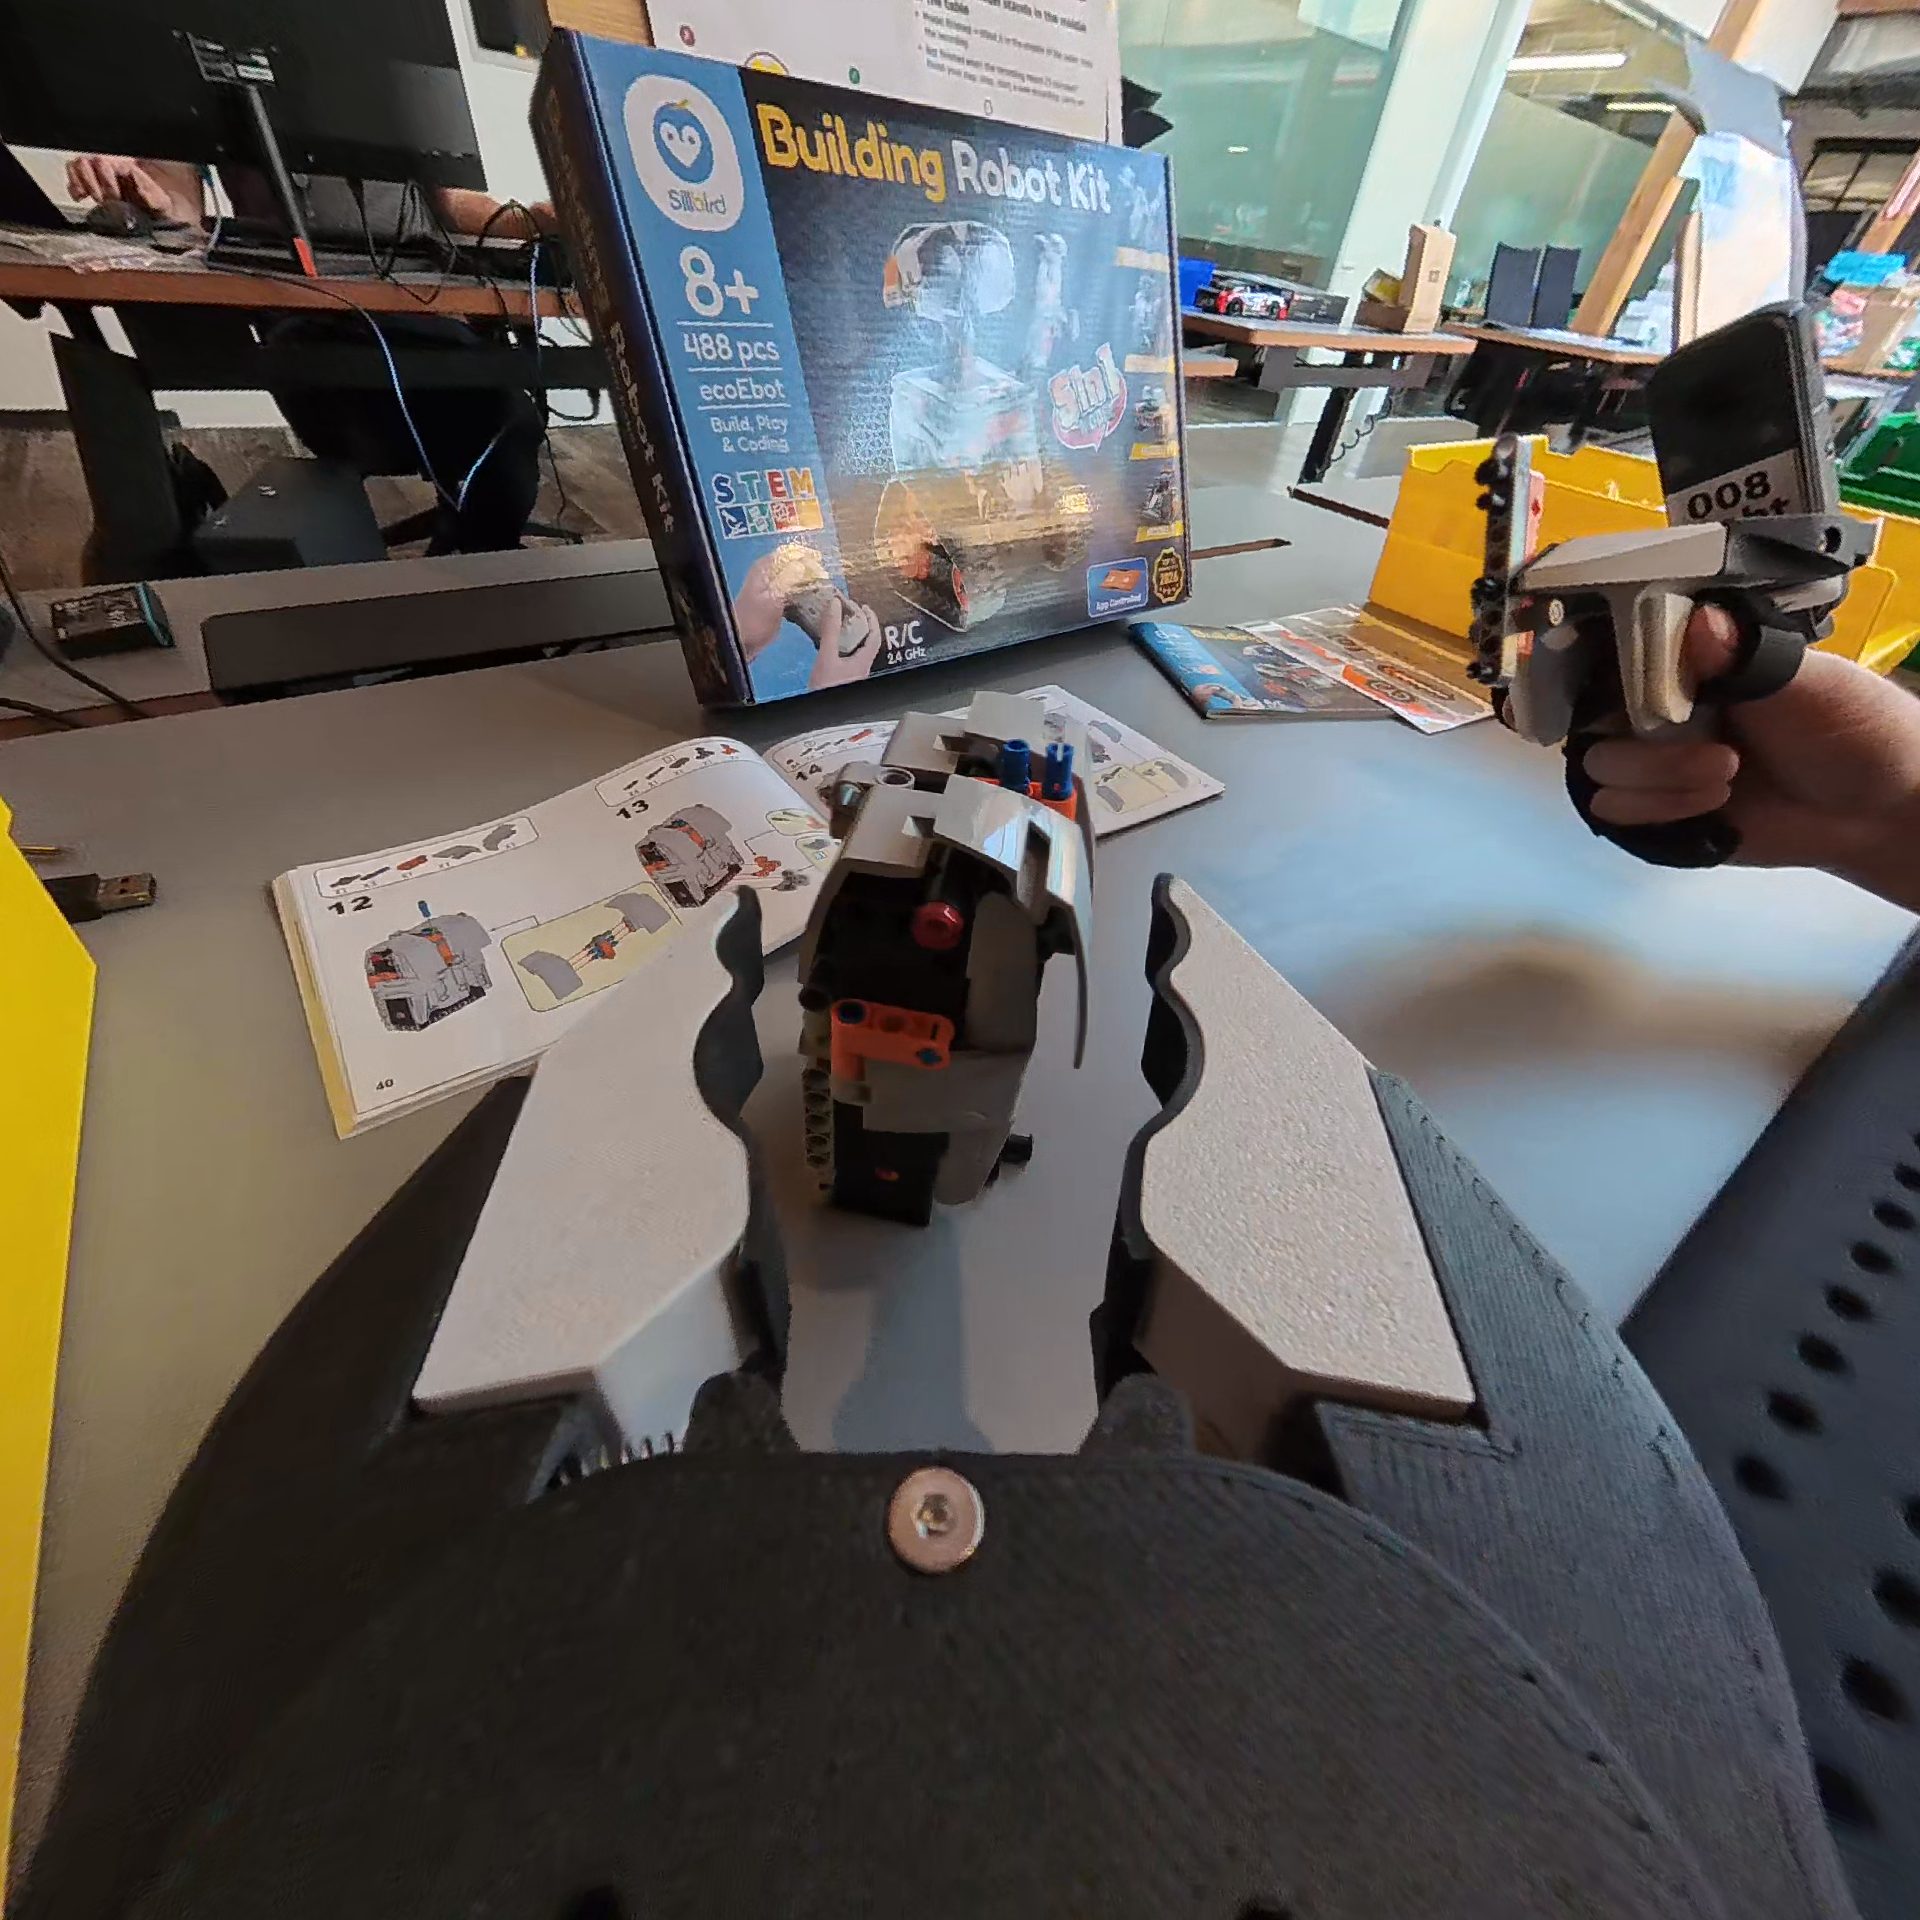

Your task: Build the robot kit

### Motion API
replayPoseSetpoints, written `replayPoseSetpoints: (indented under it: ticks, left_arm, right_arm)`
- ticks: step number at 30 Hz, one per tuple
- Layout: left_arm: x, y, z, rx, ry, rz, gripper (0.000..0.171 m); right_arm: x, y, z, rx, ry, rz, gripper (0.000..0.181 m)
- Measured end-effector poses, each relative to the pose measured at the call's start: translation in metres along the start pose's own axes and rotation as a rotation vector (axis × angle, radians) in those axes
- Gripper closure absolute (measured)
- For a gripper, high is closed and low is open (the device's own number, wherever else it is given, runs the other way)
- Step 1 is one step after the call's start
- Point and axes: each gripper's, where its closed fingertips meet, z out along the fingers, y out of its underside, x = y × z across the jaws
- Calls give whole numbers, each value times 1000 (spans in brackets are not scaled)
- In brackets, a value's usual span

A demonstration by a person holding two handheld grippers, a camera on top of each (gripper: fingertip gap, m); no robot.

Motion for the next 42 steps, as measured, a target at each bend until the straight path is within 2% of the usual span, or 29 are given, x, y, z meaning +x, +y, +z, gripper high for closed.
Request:
replayPoseSetpoints:
  ticks: [7,13,16,33,42]
  left_arm:
    - [3,10,4,-30,46,-1,98]
    - [3,18,9,-64,22,50,99]
    - [-1,19,9,-72,-3,64,111]
    - [1,29,0,-109,-79,116,110]
    - [-3,51,7,-239,-105,183,108]
  right_arm:
    - [3,4,2,-18,6,12,174]
    - [5,4,1,-22,14,8,174]
    - [6,5,1,-26,21,6,174]
    - [10,9,2,-43,35,15,174]
    - [8,7,1,-37,31,15,174]
